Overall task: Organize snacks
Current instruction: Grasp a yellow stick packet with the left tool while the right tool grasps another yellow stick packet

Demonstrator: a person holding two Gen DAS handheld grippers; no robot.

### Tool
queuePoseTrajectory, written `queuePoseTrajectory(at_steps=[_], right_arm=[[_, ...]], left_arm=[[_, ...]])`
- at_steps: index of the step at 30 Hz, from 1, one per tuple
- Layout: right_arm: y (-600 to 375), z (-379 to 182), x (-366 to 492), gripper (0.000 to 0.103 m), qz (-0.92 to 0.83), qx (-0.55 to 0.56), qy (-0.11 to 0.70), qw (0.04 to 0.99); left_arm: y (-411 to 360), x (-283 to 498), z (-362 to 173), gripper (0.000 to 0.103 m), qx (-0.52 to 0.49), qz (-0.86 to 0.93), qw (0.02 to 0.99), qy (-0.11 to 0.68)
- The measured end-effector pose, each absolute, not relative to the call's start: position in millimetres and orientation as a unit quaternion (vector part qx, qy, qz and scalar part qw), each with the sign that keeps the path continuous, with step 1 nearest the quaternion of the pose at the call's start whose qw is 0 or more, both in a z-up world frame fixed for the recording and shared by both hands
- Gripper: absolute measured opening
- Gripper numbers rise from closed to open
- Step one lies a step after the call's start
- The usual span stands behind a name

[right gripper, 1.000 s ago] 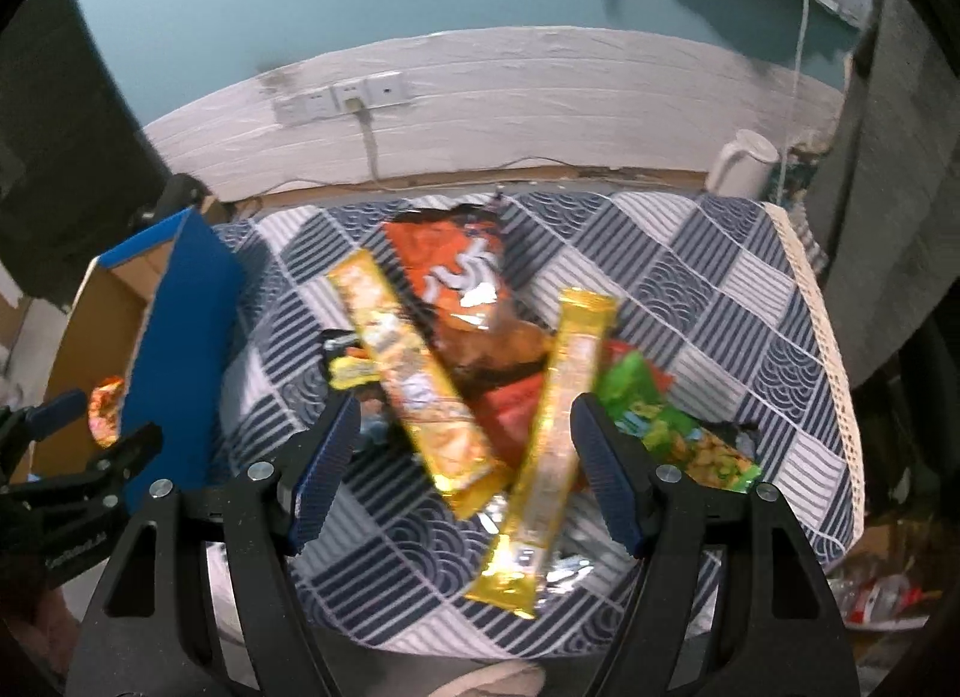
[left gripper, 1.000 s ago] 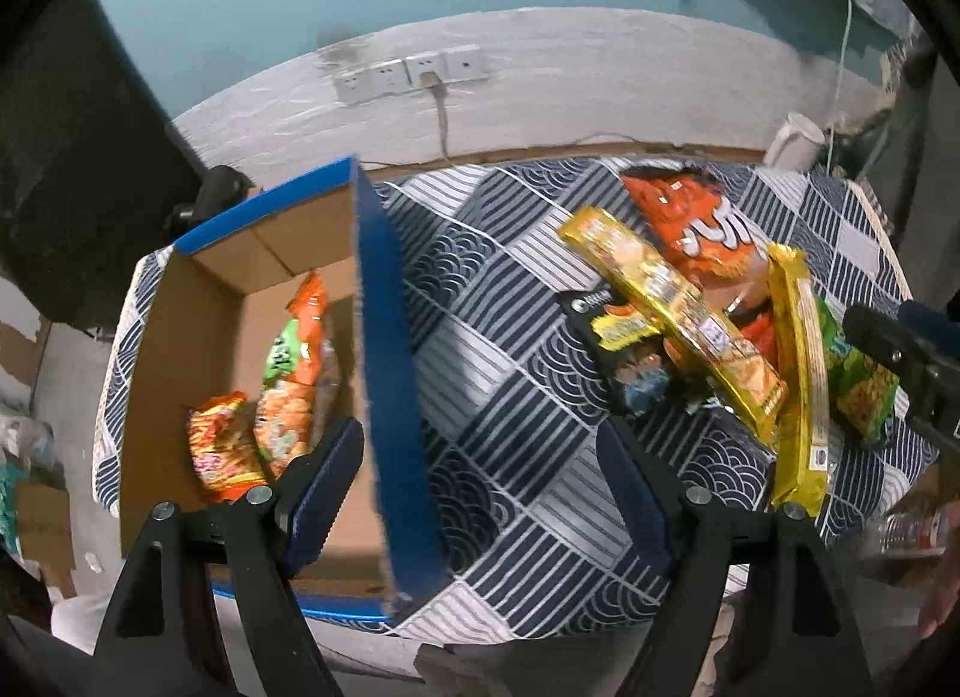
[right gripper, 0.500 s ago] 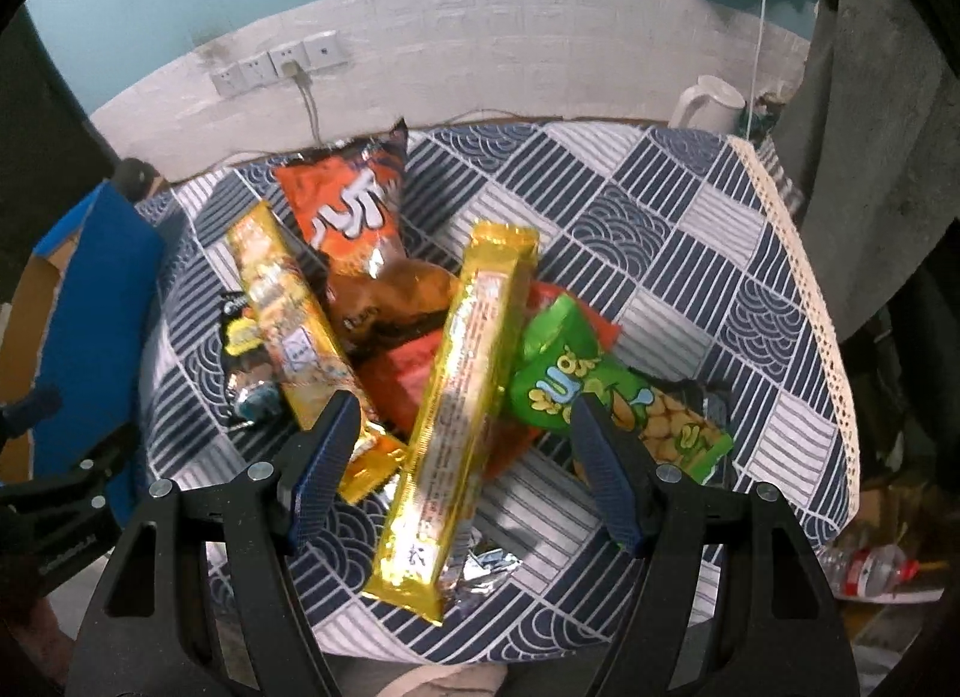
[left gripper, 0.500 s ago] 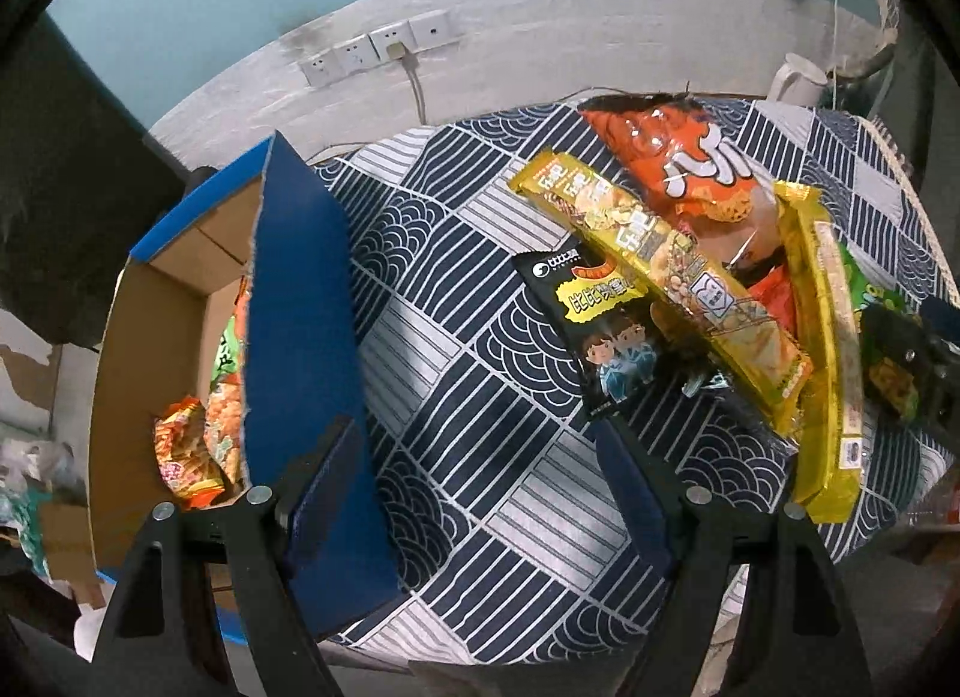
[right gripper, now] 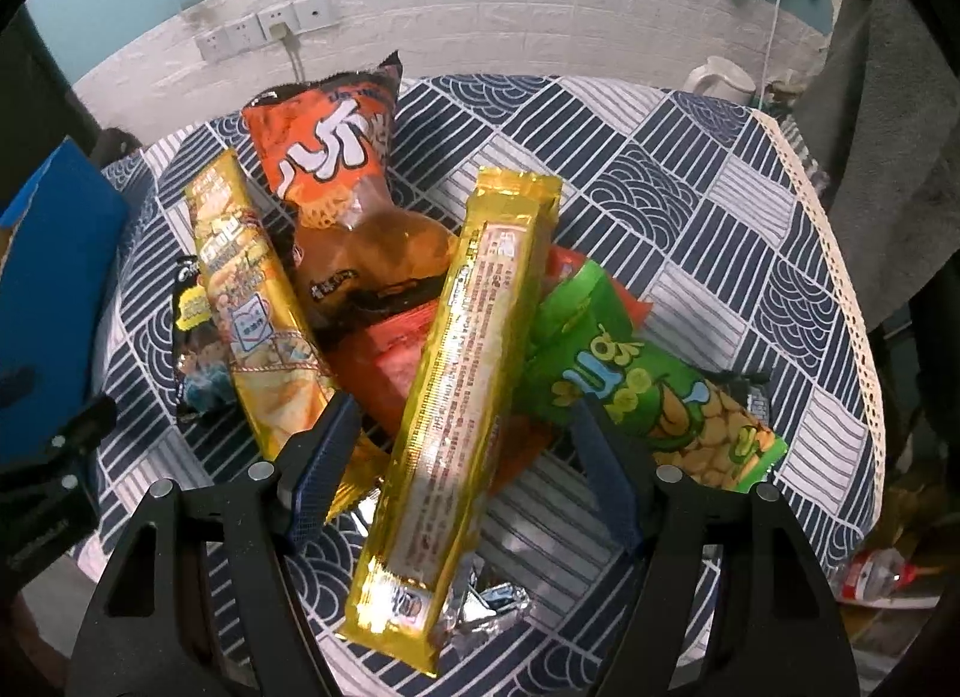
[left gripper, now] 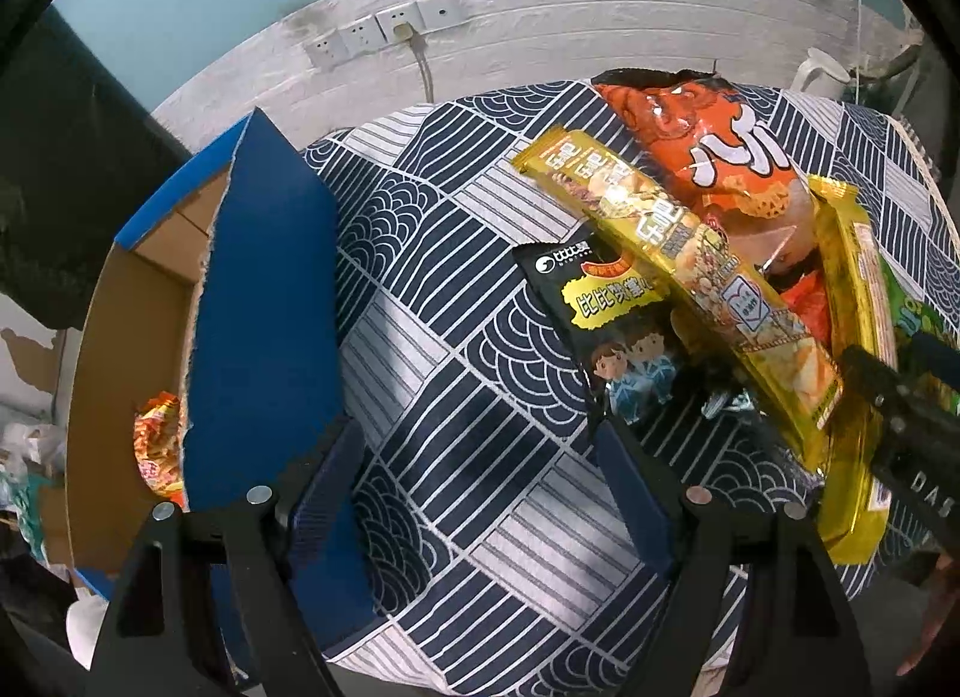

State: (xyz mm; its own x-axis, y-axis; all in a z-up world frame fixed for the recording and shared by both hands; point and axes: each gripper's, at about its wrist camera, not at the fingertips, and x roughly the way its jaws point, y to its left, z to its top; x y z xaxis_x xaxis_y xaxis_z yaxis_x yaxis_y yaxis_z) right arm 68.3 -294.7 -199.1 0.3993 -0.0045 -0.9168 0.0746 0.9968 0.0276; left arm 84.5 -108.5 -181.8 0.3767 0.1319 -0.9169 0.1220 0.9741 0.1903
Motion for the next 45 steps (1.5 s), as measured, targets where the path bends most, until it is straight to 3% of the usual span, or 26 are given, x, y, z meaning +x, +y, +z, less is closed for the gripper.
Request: queuePoseTrajectory(at_steps=[1, 3, 4, 10, 21, 26, 38, 39, 41, 43, 45], right_arm=[[-295, -201, 69, 0.065, -0.021, 0.032, 0.548, 0.835], [-297, -204, 70, 0.046, -0.014, 0.039, 0.551, 0.834], [-298, -205, 70, 0.041, -0.011, 0.043, 0.553, 0.832], [-304, -202, 71, 0.032, 0.000, 0.052, 0.549, 0.834], [-318, -193, 69, 0.028, 0.013, 0.043, 0.526, 0.849], [-322, -195, 71, 0.028, 0.023, 0.053, 0.530, 0.846], [-332, -199, 72, 0.029, 0.042, 0.083, 0.533, 0.841], [-333, -199, 73, 0.029, 0.041, 0.086, 0.534, 0.840], [-333, -199, 75, 0.030, 0.041, 0.091, 0.534, 0.840], [-334, -200, 78, 0.033, 0.040, 0.093, 0.535, 0.839], [-333, -201, 80, 0.040, 0.036, 0.092, 0.537, 0.838]], left_arm=[[-109, 86, -183, 0.081, 0.111, 0.003, 0.821, 0.559], [-112, 89, -185, 0.081, 0.107, 0.002, 0.820, 0.562], [-113, 91, -185, 0.081, 0.104, 0.003, 0.820, 0.563], [-125, 104, -182, 0.081, 0.082, 0.004, 0.823, 0.562], [-150, 131, -184, 0.082, 0.027, -0.001, 0.822, 0.569], [-162, 141, -188, 0.088, 0.001, 0.007, 0.818, 0.576], [-194, 151, -211, 0.088, 0.045, 0.001, 0.805, 0.591], [-193, 151, -211, 0.086, 0.041, -0.003, 0.808, 0.588], [-189, 150, -211, 0.073, 0.028, -0.022, 0.809, 0.587], [-186, 150, -213, 0.049, 0.017, -0.040, 0.803, 0.595], [-183, 148, -216, 0.042, 0.012, -0.049, 0.796, 0.603]])
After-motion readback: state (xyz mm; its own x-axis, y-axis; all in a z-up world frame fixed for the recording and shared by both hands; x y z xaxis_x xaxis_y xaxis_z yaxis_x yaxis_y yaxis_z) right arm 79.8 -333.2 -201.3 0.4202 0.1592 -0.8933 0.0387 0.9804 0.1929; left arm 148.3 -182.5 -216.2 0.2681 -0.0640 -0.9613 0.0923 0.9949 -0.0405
